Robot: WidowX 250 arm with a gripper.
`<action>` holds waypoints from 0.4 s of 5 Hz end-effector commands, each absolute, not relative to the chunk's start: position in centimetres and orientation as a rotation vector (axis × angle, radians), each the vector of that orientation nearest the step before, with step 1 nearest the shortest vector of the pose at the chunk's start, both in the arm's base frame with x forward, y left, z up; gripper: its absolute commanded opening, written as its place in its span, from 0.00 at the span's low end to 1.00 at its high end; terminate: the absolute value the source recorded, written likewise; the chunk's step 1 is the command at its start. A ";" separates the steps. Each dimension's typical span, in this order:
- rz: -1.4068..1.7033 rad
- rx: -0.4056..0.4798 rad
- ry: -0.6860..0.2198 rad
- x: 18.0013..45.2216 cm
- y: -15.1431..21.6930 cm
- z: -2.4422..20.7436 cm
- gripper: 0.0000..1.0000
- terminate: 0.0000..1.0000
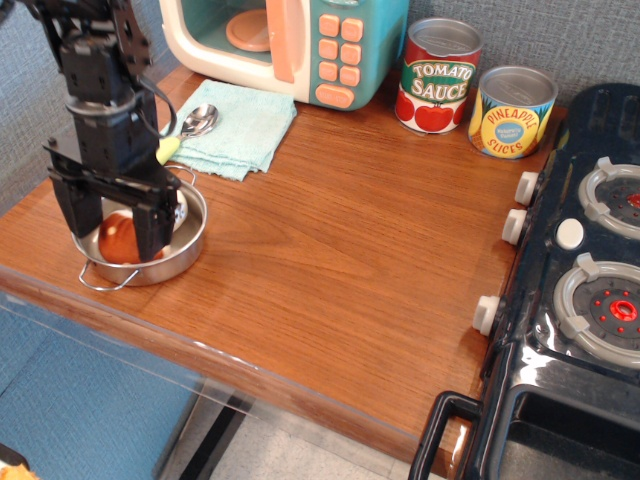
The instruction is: Pick up the mushroom and place it into the pot
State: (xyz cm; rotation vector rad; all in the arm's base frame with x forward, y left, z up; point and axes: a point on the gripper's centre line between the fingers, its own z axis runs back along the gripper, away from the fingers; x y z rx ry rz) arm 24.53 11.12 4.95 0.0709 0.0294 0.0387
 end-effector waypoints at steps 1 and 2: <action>-0.021 0.133 -0.069 24.4 9.7 9.1 1.00 0.00; -0.039 0.114 -0.077 24.5 9.4 9.0 1.00 0.00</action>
